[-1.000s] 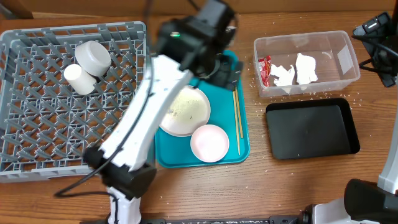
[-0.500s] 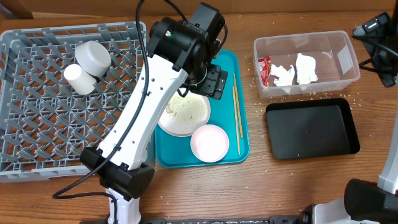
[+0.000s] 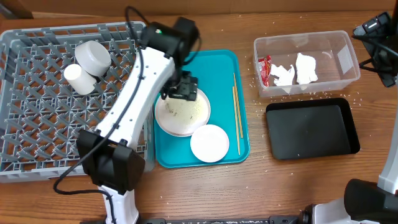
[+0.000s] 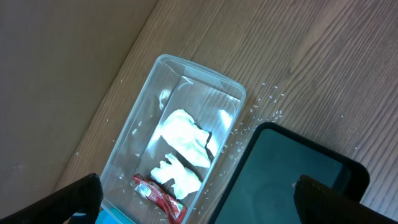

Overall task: Sort waste into correct bins and load items into the dishwasher
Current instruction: 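Move the left gripper back over the tray toward the pink bowl, then lower the left gripper onto the pink bowl rim and grasp it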

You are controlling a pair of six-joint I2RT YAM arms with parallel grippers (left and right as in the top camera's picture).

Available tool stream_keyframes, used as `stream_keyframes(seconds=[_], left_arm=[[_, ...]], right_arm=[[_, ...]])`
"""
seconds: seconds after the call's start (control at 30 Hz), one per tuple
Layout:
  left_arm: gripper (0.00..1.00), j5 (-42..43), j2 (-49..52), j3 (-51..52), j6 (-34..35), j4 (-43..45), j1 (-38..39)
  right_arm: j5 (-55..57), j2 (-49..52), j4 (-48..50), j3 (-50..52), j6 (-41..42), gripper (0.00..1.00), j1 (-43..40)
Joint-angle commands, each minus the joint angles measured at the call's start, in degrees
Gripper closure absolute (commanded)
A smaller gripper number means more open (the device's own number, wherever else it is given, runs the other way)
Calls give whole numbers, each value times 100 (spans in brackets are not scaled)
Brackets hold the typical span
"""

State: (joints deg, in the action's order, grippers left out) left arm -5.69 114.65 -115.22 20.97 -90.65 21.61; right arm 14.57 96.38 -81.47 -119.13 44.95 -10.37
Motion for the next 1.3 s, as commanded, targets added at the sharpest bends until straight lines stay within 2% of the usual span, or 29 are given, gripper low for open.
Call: stream_keyframes(seconds=[0.0,0.1,0.2,0.33,0.4,0.5,0.8,1.03,1.2,1.27], left_arm=[[7,581,39,243,96,254,-245],[20,1628,39,280,-507,345,-365],[20,2293,39,278,-1104,205,-264],[18,2280,39,280,-1513,-518,177],[14,1836,-4,323,-1495,-621,546],[12,1403,-33,352,-1279,-621,914],[12,1399,-201,1069,-693,-551,1740],[15,1333,-192,1698,81,634,2238],[17,461,-188,2201,1493,1464,2680],[21,422,-190,2398,1687,1779,2736]], right_arm=[[81,-15,20,-20,-37,0,11],[81,-15,20,-20,-37,0,11],[81,-15,20,-20,-37,0,11],[81,-15,20,-20,-35,0,11],[81,-15,20,-20,-37,0,11],[81,-15,20,-20,-37,0,11],[81,-15,20,-20,-35,0,11],[81,-15,20,-20,-37,0,11],[81,-15,20,-20,-37,0,11],[81,-15,20,-20,-37,0,11]])
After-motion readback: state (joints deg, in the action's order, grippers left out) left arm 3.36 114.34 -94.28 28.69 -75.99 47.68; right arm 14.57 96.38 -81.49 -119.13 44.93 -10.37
